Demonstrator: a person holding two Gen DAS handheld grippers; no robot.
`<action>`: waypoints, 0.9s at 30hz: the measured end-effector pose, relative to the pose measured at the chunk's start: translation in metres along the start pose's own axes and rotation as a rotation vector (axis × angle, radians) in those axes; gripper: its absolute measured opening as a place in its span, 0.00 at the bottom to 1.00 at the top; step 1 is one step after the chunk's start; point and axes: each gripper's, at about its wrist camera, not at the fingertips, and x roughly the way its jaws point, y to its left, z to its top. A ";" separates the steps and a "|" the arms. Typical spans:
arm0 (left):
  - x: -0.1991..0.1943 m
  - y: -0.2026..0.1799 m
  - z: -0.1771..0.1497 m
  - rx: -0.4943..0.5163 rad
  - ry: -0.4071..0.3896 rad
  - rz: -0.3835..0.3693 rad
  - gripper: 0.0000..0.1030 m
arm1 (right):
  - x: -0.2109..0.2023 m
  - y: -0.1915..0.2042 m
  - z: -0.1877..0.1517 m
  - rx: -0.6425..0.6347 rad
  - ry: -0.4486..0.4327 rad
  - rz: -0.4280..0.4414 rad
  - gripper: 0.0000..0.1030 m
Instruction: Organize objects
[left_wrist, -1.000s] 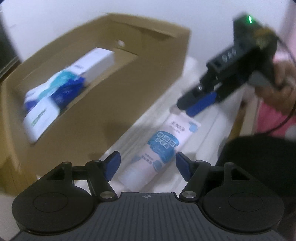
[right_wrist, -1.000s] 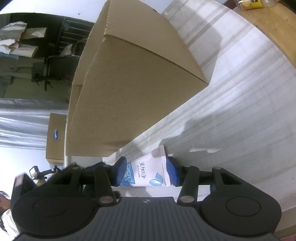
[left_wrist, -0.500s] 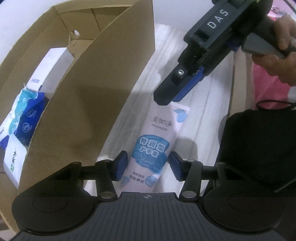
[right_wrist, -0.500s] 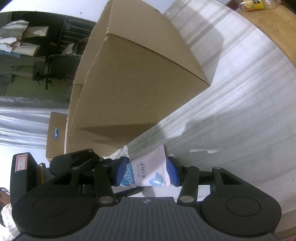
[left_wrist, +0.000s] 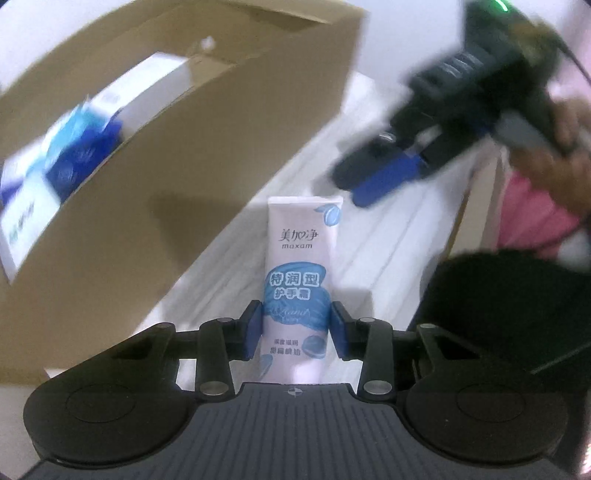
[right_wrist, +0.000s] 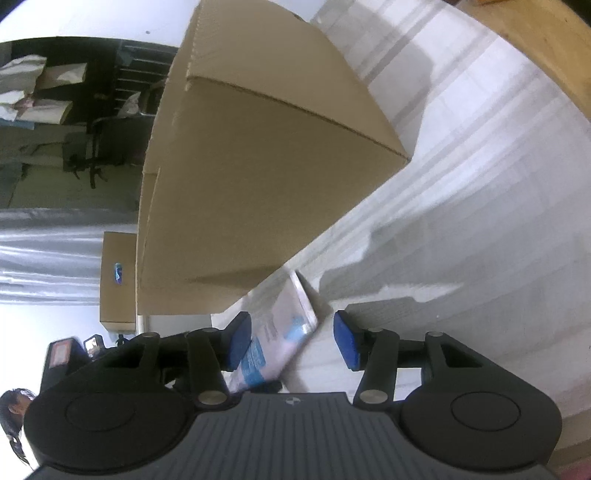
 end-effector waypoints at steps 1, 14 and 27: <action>0.000 0.007 -0.002 -0.033 -0.009 -0.016 0.36 | 0.000 0.001 -0.001 0.003 0.009 -0.001 0.56; -0.007 -0.014 0.004 -0.027 -0.110 -0.093 0.36 | 0.028 0.023 -0.003 -0.001 0.055 -0.014 0.59; -0.039 -0.052 0.009 0.113 -0.130 -0.032 0.36 | -0.005 0.040 -0.030 -0.050 -0.004 -0.013 0.37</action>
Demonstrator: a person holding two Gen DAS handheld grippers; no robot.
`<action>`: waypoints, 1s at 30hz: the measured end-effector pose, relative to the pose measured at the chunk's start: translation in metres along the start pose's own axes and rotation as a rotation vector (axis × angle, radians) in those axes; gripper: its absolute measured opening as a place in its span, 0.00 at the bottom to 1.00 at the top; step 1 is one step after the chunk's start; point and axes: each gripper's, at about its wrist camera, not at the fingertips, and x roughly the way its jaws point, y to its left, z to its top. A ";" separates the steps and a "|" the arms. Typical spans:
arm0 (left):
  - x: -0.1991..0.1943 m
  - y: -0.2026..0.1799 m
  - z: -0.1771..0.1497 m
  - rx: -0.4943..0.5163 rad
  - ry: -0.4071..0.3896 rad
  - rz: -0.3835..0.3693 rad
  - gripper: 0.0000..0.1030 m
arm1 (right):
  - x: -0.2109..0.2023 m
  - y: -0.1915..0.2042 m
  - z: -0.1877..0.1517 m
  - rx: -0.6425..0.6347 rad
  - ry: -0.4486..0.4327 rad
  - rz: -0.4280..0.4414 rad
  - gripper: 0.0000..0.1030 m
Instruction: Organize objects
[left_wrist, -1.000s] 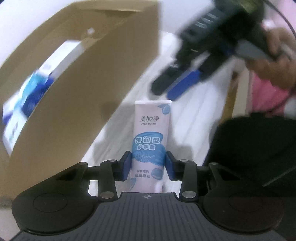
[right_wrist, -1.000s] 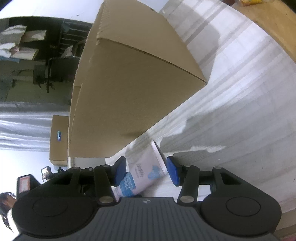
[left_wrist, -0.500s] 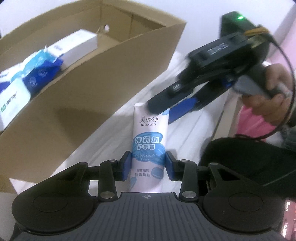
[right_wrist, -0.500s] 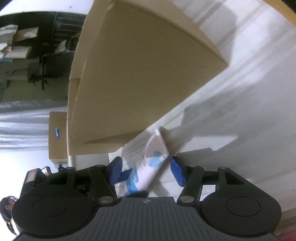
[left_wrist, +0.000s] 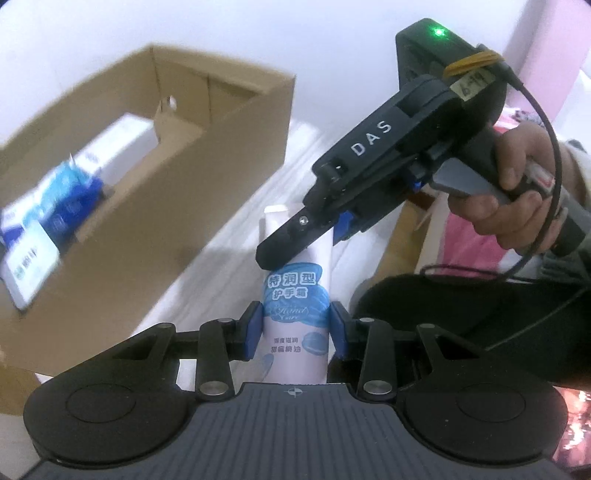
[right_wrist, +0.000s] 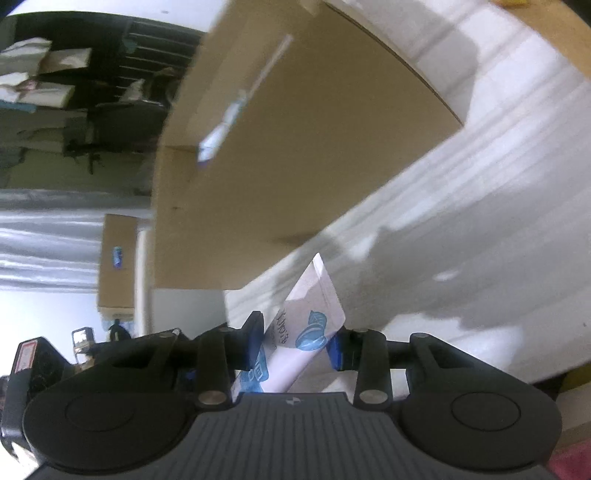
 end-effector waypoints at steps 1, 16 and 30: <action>-0.006 -0.002 0.004 0.012 0.000 0.003 0.37 | -0.008 0.007 -0.002 -0.016 -0.012 0.011 0.36; -0.029 0.038 0.113 0.305 -0.022 0.258 0.37 | -0.034 0.115 0.083 -0.149 -0.191 0.091 0.34; 0.095 0.120 0.120 0.352 0.248 0.237 0.37 | 0.071 0.050 0.149 0.040 -0.002 -0.134 0.42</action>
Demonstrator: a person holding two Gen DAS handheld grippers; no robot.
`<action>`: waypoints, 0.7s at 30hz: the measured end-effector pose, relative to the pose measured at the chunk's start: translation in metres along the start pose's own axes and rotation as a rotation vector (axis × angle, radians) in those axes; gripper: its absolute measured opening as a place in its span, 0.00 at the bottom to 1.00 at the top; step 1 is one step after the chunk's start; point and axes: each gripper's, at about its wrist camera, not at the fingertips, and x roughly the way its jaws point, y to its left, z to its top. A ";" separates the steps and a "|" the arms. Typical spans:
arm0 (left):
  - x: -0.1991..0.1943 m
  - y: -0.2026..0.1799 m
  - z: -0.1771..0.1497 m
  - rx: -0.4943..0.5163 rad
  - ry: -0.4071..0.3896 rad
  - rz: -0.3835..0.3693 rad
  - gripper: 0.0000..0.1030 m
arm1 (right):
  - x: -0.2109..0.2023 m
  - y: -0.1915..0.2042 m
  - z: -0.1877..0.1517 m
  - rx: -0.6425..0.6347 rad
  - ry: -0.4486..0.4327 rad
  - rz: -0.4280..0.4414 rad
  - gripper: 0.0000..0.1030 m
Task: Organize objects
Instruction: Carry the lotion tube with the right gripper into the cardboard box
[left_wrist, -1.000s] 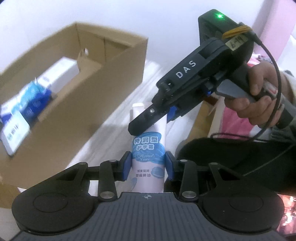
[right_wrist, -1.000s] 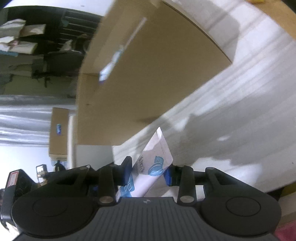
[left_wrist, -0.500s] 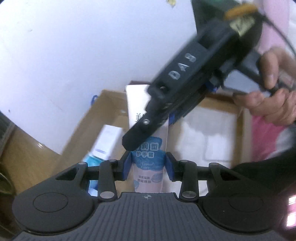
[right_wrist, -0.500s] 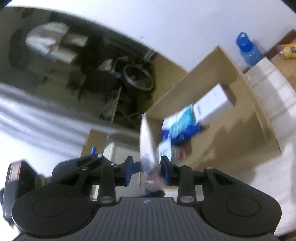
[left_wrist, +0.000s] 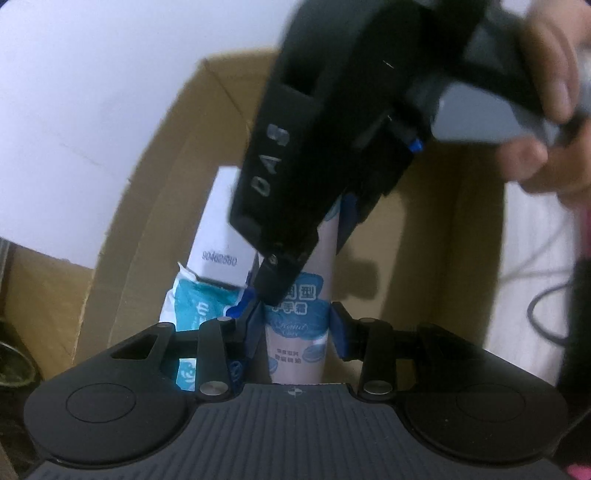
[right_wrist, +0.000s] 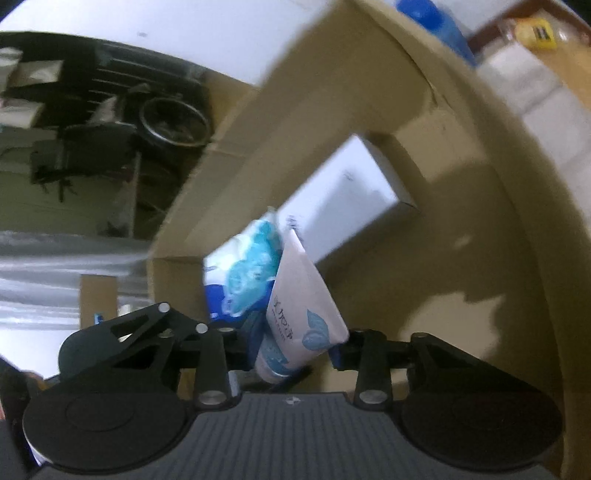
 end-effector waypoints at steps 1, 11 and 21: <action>0.006 0.000 0.001 0.015 0.020 -0.005 0.37 | 0.003 0.000 0.001 -0.004 0.009 -0.024 0.43; 0.030 -0.013 0.009 0.157 0.111 0.026 0.37 | 0.005 0.004 -0.010 -0.088 0.014 -0.168 0.53; 0.044 -0.019 0.012 0.197 0.215 0.087 0.38 | 0.002 0.024 -0.025 -0.218 0.021 -0.283 0.56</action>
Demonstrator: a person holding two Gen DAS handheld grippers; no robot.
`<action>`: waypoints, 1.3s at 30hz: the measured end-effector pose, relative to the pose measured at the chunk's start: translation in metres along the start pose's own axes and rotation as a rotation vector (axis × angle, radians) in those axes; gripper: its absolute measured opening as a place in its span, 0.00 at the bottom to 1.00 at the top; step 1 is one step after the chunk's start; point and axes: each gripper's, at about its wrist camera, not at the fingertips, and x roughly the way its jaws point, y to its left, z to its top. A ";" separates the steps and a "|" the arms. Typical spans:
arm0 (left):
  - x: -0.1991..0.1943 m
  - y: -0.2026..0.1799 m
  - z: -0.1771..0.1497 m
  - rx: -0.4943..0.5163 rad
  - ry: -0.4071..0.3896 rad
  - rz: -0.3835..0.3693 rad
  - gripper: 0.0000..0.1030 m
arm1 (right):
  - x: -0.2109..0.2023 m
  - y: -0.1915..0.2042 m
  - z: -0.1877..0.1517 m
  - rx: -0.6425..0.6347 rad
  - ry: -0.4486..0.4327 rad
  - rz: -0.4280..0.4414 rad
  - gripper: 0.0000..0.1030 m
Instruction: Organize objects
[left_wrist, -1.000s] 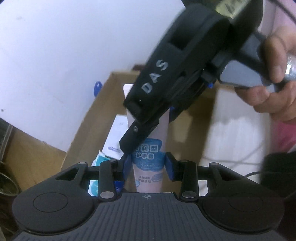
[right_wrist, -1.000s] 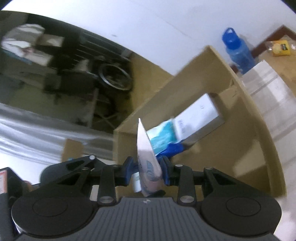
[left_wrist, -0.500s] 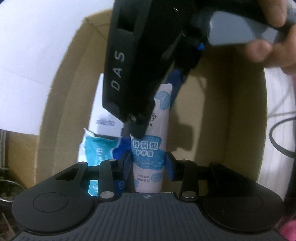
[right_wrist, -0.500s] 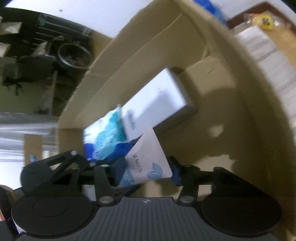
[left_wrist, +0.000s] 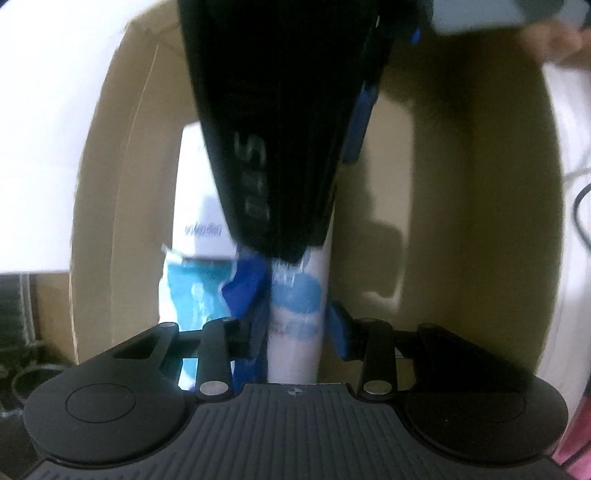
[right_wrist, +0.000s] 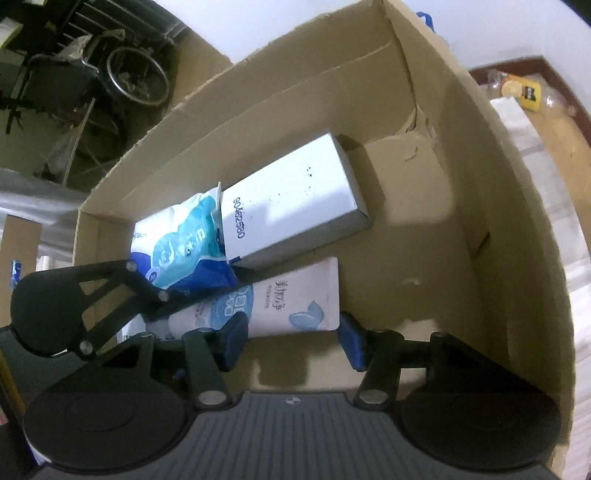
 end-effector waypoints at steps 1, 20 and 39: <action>0.000 0.000 -0.001 -0.008 0.008 0.011 0.38 | -0.001 0.000 0.000 0.003 -0.003 0.000 0.56; -0.124 -0.037 -0.040 -0.330 -0.369 -0.032 0.50 | -0.115 0.010 -0.042 -0.432 -0.208 0.040 0.67; -0.070 -0.072 -0.107 -0.422 -0.251 -0.155 0.15 | -0.085 0.034 -0.112 -0.836 -0.163 -0.260 0.50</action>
